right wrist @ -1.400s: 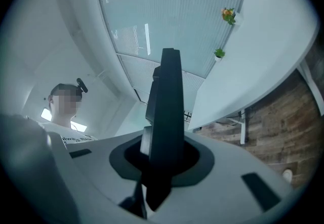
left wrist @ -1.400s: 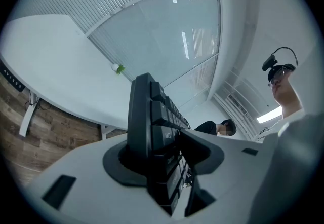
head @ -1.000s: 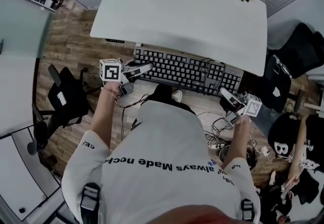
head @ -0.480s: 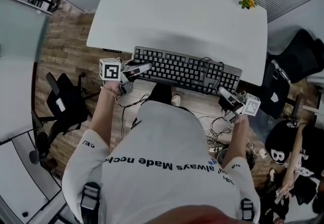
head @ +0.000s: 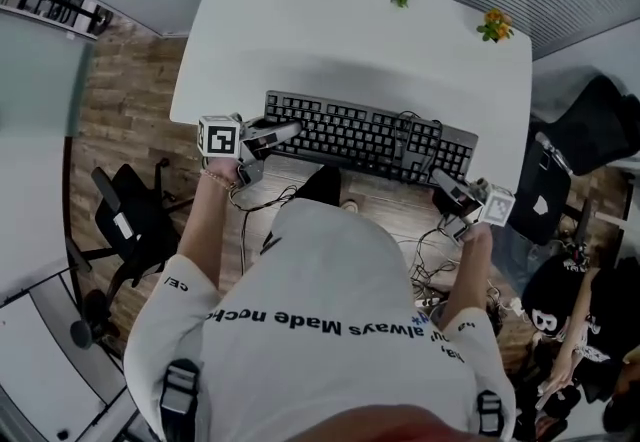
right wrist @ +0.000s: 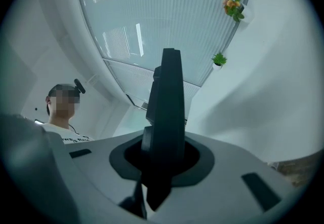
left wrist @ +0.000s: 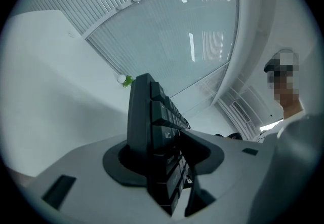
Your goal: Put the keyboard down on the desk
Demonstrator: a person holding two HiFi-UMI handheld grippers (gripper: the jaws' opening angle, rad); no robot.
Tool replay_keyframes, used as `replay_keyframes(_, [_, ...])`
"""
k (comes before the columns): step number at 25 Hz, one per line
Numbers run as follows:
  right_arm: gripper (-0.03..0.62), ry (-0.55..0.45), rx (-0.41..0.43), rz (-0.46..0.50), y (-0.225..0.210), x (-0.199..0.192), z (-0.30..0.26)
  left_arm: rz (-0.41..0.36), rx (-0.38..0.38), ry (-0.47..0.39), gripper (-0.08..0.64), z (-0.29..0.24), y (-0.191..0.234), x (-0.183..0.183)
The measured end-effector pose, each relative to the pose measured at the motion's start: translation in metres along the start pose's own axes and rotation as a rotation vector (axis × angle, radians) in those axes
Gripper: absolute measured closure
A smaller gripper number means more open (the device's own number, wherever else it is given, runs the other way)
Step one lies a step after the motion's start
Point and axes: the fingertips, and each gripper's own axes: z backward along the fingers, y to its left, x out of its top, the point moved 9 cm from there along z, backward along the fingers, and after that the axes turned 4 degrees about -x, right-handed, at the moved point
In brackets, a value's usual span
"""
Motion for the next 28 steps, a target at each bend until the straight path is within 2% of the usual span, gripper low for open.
replay_keyframes(4, [0.5, -0.01, -0.028, -0.037, -0.018, 0.033, -0.036, 0.03, -0.006, 0.012, 0.336, -0.004, 0.036, 0.047])
replay_keyframes(6, [0.5, -0.017, -0.026, -0.026, -0.019, 0.042, -0.047, 0.033, -0.009, 0.013, 0.336, -0.004, 0.045, 0.058])
replay_keyframes(9, [0.5, -0.01, -0.02, 0.014, -0.017, 0.044, -0.051, 0.025, -0.016, 0.011, 0.336, -0.005, 0.046, 0.058])
replay_keyframes(15, [0.497, -0.023, -0.022, -0.005, -0.03, 0.04, -0.051, 0.01, -0.021, 0.021, 0.336, -0.005, 0.056, 0.062])
replay_keyframes(20, [0.492, 0.005, -0.07, 0.012, -0.05, 0.065, -0.09, 0.04, -0.015, 0.052, 0.336, -0.007, 0.099, 0.101])
replay_keyframes(28, [0.479, 0.043, -0.164, 0.001, -0.077, 0.066, -0.096, 0.091, 0.024, 0.076, 0.328, -0.013, 0.126, 0.096])
